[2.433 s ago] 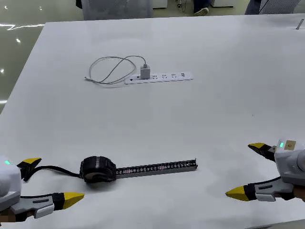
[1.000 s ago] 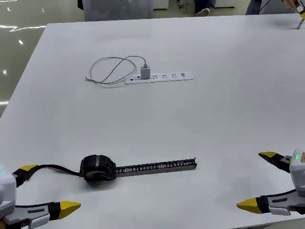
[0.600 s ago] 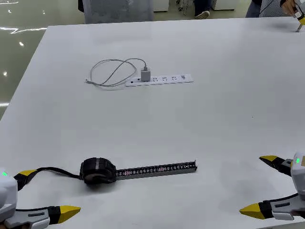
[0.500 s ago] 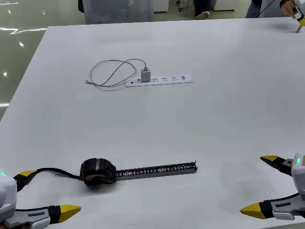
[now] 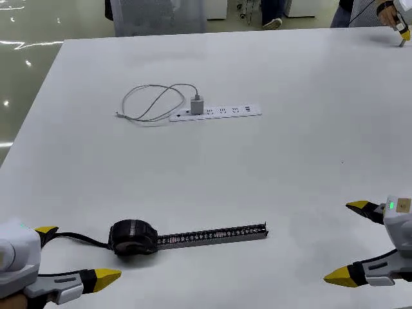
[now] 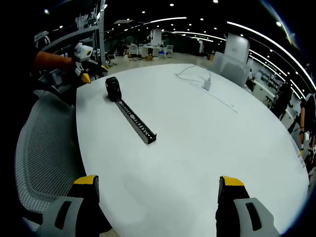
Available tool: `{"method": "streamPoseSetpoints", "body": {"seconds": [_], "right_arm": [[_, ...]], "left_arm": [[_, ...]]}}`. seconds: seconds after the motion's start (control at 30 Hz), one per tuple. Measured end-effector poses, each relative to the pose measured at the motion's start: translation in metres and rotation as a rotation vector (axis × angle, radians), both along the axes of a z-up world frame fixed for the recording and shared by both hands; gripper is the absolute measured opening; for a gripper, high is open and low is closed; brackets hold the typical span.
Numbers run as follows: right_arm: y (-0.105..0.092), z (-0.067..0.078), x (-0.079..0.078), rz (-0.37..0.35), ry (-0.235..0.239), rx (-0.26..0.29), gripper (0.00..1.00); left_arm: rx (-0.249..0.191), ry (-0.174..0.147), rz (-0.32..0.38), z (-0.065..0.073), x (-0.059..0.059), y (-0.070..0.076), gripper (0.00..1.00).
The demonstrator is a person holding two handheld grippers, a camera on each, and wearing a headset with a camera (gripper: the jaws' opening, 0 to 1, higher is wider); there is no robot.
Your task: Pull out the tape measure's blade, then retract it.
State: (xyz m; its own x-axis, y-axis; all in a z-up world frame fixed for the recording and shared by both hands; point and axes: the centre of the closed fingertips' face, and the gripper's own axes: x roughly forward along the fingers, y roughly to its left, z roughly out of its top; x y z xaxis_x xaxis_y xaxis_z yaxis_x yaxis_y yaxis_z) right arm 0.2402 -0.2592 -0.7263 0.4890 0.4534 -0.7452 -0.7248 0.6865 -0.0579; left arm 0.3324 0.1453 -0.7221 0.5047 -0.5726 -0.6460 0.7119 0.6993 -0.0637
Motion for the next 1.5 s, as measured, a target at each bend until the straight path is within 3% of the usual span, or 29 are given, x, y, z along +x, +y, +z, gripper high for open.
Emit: {"method": "streamPoseSetpoints", "body": {"seconds": [0.07,0.17,0.4,0.63,0.7,0.77,0.8,0.83,0.97,1.03,1.13,1.23,1.27,1.5], "right_arm": [[0.002,0.002,0.006,0.013,-0.006,-0.005,0.99],[0.004,0.002,0.013,0.027,-0.002,-0.011,0.99],[0.009,0.003,0.028,0.071,-0.001,-0.027,0.99],[0.018,-0.001,0.039,0.106,0.011,-0.052,0.99],[0.021,-0.002,0.043,0.119,0.005,-0.058,0.99],[0.025,-0.002,0.046,0.124,0.009,-0.057,0.99],[0.026,-0.002,0.047,0.129,0.007,-0.06,0.99],[0.027,-0.002,0.049,0.137,0.007,-0.064,0.99],[0.035,-0.003,0.051,0.17,0.009,-0.074,0.99],[0.038,-0.005,0.055,0.199,-0.001,-0.091,0.99],[0.042,-0.008,0.058,0.222,0.01,-0.101,0.99],[0.047,-0.011,0.06,0.243,0.017,-0.106,0.99],[0.049,-0.012,0.061,0.25,0.023,-0.105,0.99],[0.057,-0.02,0.063,0.278,0.06,-0.109,0.99]], "left_arm": [[0.031,0.011,0.045,-0.005,0.004,0.003,0.99],[-0.002,0.013,0.061,-0.004,0.005,-0.004,0.99],[-0.01,0.007,0.06,-0.004,0.004,-0.021,0.99],[-0.017,0.009,0.126,-0.013,0.01,-0.03,0.99],[0.006,-0.021,0.144,-0.016,0.013,-0.031,0.99],[0.015,-0.01,0.143,-0.022,0.012,-0.034,0.99],[0.052,0.005,0.126,-0.028,0.009,-0.032,0.99],[0.091,-0.002,0.12,-0.032,0.008,-0.031,0.99],[0.049,-0.002,0.128,-0.032,0.007,-0.041,0.99],[0.05,-0.008,0.145,-0.033,0.01,-0.043,0.99],[0.015,-0.002,0.19,-0.033,0.014,-0.049,0.99],[-0.013,-0.032,0.233,-0.03,0.02,-0.054,0.99],[-0.047,-0.064,0.257,-0.024,0.025,-0.058,0.99],[-0.08,-0.056,0.294,-0.024,0.028,-0.067,0.99]]}}
